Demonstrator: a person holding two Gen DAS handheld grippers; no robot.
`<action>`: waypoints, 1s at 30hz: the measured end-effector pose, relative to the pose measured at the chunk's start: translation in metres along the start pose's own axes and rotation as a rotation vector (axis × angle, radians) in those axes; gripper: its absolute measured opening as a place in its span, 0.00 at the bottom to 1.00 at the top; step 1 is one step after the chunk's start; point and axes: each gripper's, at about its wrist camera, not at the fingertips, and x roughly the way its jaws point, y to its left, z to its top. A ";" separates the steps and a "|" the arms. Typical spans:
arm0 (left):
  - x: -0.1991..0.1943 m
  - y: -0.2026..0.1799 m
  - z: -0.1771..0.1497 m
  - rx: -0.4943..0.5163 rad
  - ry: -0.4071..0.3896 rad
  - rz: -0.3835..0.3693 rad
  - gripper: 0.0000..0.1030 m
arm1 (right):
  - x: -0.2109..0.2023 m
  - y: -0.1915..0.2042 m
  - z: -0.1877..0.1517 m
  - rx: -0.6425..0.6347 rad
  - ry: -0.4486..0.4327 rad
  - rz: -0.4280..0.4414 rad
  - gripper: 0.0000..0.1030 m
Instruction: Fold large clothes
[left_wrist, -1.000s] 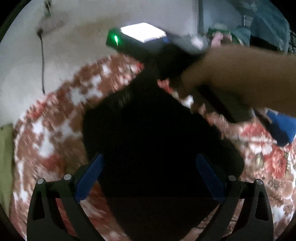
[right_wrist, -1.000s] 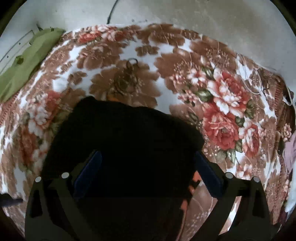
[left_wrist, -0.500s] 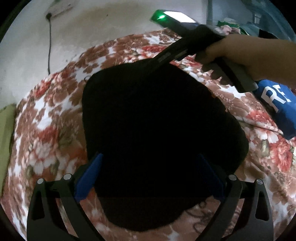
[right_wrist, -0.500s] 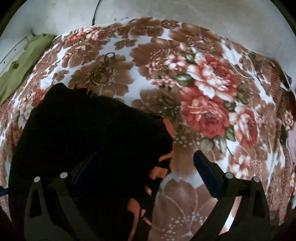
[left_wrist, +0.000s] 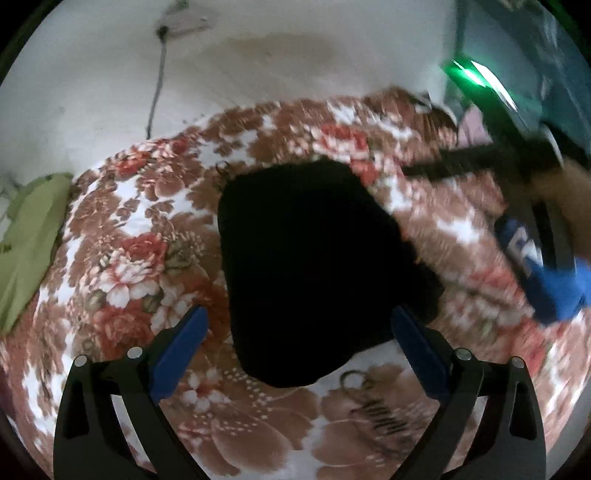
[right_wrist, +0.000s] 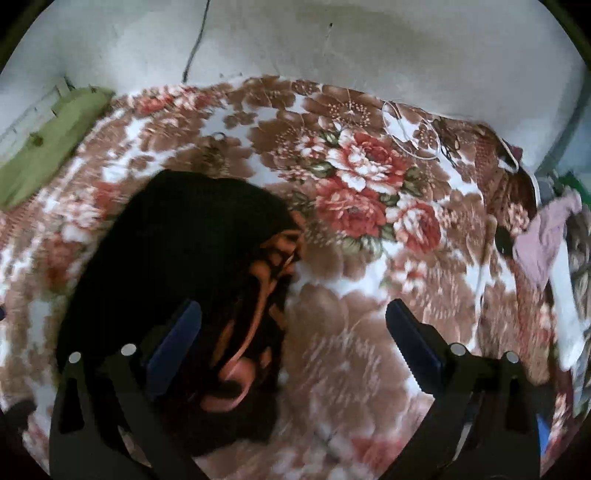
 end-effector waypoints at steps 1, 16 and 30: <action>-0.006 -0.002 0.003 -0.017 -0.003 -0.003 0.95 | -0.018 0.003 -0.008 0.005 -0.026 -0.001 0.95; -0.063 -0.016 -0.007 -0.129 -0.011 0.029 0.95 | -0.138 0.006 -0.080 0.039 -0.092 0.094 0.95; 0.055 0.075 0.024 -0.213 0.126 -0.142 0.95 | -0.008 0.004 -0.065 0.069 0.121 0.344 0.95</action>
